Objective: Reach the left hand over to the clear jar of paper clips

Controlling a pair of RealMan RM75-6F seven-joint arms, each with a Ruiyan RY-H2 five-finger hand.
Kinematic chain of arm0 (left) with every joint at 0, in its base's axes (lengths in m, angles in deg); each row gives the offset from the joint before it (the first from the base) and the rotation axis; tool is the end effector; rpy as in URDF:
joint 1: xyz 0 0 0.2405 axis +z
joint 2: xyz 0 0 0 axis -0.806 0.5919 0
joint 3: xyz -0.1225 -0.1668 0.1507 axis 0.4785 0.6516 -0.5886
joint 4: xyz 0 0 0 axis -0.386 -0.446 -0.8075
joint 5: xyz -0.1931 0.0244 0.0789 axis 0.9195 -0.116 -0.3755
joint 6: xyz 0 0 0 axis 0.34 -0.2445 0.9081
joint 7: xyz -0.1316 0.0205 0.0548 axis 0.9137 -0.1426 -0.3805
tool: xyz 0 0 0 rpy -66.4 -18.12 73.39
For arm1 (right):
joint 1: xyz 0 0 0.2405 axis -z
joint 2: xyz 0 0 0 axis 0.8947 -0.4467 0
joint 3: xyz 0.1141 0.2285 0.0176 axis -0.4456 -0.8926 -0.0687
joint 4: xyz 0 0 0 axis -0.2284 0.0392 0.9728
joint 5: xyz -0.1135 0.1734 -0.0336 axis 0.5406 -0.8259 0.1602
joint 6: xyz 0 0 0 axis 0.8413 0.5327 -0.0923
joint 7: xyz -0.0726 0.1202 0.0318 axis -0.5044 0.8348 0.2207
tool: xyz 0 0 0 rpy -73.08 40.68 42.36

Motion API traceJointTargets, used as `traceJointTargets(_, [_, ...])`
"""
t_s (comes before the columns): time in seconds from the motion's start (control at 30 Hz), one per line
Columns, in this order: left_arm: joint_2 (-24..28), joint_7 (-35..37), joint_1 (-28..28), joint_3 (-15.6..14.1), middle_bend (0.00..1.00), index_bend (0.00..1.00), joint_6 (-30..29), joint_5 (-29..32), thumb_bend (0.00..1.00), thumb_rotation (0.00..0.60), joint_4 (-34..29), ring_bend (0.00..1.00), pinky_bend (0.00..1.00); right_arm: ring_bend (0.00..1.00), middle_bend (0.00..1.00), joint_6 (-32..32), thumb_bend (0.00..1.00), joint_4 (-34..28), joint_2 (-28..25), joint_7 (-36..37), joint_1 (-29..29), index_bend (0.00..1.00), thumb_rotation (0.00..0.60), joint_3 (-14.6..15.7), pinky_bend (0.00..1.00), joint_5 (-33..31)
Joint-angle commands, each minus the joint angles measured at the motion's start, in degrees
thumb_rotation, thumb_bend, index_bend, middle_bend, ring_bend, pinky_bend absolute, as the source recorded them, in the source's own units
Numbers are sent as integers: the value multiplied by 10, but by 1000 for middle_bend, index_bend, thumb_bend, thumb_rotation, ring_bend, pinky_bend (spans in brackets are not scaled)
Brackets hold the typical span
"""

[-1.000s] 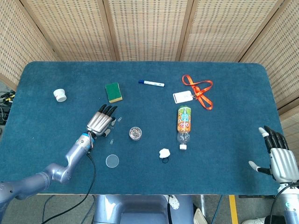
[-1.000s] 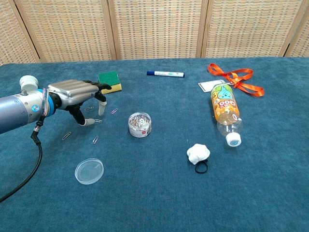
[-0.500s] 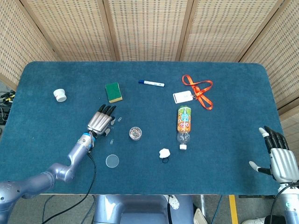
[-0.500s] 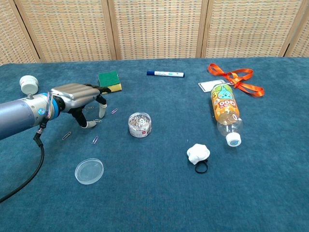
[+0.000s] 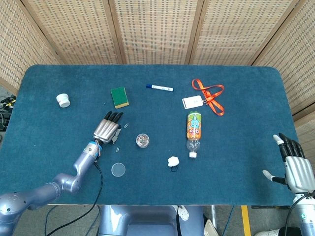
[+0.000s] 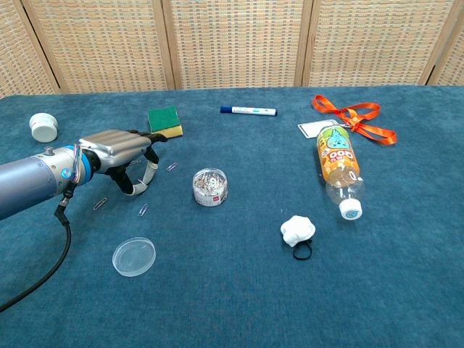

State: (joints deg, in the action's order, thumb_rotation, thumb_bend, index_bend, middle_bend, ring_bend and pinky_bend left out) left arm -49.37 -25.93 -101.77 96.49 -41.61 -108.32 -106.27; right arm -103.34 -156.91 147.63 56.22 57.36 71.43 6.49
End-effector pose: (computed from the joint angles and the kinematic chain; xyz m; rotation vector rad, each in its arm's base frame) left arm -0.1863 0.3955 -0.0722 -1.9540 -0.7771 -0.6539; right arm -0.3070 -0.1971 0.1698 1.3178 -0.9880 0.9348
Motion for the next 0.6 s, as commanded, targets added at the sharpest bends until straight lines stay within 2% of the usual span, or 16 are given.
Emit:
traceJointTargets(0.03, [1, 1, 1, 0, 0, 693, -1, 0, 412, 600, 0, 0, 0, 0, 0, 0, 0, 0, 0, 1, 0, 0, 600, 1, 0, 1])
traceJointTargets(0.37, [30, 26, 6, 3, 0, 702, -32, -24, 418, 600, -40, 0, 0, 0, 0, -3, 0, -3, -2, 4, 2, 0, 600, 2, 0, 4])
traceJointTargets(0.6, [81, 110, 7, 17, 0, 713, -101, -92, 424, 600, -144, 0, 0, 0, 0, -7, 0, -5, -5, 10, 3, 0, 600, 2, 0, 9])
